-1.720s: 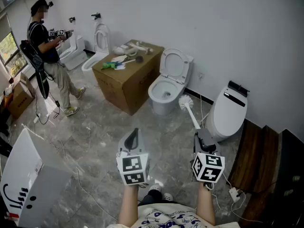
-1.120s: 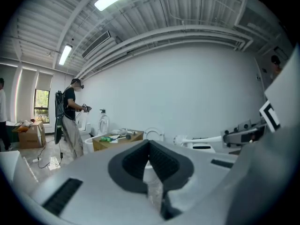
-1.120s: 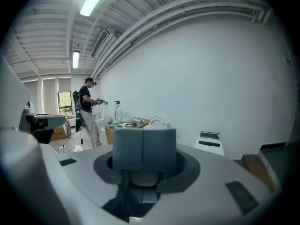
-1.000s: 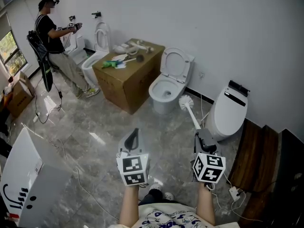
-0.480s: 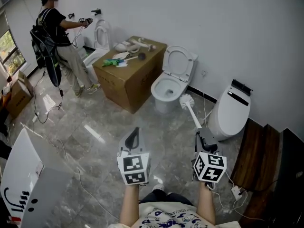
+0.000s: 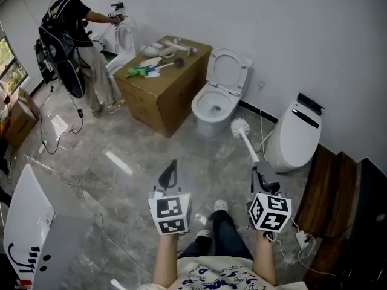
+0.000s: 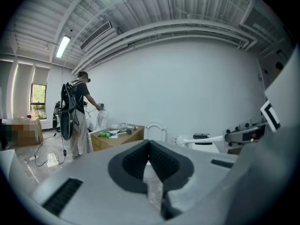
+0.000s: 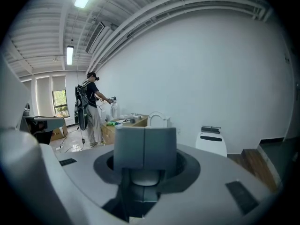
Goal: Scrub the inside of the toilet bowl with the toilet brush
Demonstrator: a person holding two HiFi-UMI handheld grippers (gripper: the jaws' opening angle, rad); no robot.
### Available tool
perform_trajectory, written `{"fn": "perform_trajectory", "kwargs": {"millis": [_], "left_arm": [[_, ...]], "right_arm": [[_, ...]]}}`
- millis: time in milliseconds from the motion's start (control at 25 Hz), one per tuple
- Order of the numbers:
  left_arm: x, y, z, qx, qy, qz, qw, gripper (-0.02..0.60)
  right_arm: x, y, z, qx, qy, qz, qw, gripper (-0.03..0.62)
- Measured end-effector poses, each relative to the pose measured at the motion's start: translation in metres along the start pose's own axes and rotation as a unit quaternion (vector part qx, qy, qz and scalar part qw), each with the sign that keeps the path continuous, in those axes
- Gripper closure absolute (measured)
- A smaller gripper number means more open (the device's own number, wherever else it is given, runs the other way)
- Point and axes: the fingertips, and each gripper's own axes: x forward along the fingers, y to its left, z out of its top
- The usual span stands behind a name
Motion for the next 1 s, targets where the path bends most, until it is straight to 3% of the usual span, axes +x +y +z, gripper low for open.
{"fn": "perform_trajectory", "kwargs": {"millis": [400,1000], "left_arm": [[0.076,-0.003,0.007,-0.008,0.012,0.009,0.9999,0.580],[0.240,-0.004,0.081,-0.003,0.002,0.051,0.9987,0.580]], "right_arm": [[0.075,-0.023,0.022,-0.005,0.013,0.007,1.000,0.427],[0.248,-0.071,0.124,-0.020,0.002,0.048,0.999,0.427]]}}
